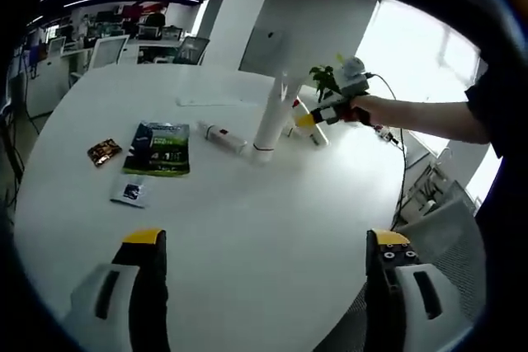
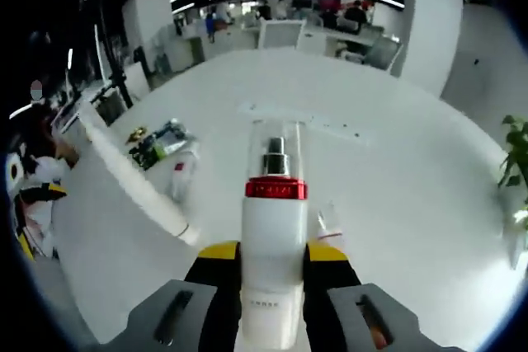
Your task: Arrange the skincare products in the storage area until every visible bottle or jar stands upright without overlapping.
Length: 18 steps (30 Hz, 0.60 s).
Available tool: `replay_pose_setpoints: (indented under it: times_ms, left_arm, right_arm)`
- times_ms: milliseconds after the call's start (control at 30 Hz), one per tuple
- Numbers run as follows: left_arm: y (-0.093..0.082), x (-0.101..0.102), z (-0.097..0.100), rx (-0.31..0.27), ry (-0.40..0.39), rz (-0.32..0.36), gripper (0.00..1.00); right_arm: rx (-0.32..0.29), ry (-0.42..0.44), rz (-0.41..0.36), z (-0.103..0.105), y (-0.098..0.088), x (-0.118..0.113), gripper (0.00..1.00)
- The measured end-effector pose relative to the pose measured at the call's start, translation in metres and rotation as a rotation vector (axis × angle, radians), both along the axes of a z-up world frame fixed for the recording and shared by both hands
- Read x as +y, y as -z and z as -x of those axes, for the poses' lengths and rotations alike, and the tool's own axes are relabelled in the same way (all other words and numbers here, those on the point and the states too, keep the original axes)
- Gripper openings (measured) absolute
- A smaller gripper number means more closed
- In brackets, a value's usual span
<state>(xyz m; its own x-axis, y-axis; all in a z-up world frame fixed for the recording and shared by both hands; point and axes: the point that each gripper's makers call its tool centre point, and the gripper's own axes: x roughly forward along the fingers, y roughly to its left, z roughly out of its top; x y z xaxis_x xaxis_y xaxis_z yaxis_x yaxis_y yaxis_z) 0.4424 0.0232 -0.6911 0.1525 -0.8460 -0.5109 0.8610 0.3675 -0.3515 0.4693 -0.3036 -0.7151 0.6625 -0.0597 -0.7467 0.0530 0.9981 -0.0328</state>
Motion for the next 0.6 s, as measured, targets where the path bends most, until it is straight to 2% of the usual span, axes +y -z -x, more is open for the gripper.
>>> replay_pose_setpoints:
  times_ms: [167, 233, 500, 600]
  left_arm:
    - [-0.010, -0.005, 0.005, -0.008, 0.014, 0.015, 0.94]
    - [-0.014, -0.006, 0.009, -0.011, 0.024, 0.019, 0.94]
    - [-0.030, -0.014, 0.017, -0.005, 0.035, 0.060, 0.92]
    - [-0.036, -0.018, 0.019, 0.000, 0.033, 0.081, 0.91]
  right_arm:
    - [-0.076, 0.040, 0.001, 0.020, -0.018, 0.010, 0.19]
    - [-0.082, 0.045, -0.003, 0.029, -0.022, 0.018, 0.19]
    - [-0.174, 0.095, -0.003, 0.048, -0.041, 0.043, 0.19]
    - [-0.191, 0.086, -0.016, 0.055, -0.048, 0.056, 0.19]
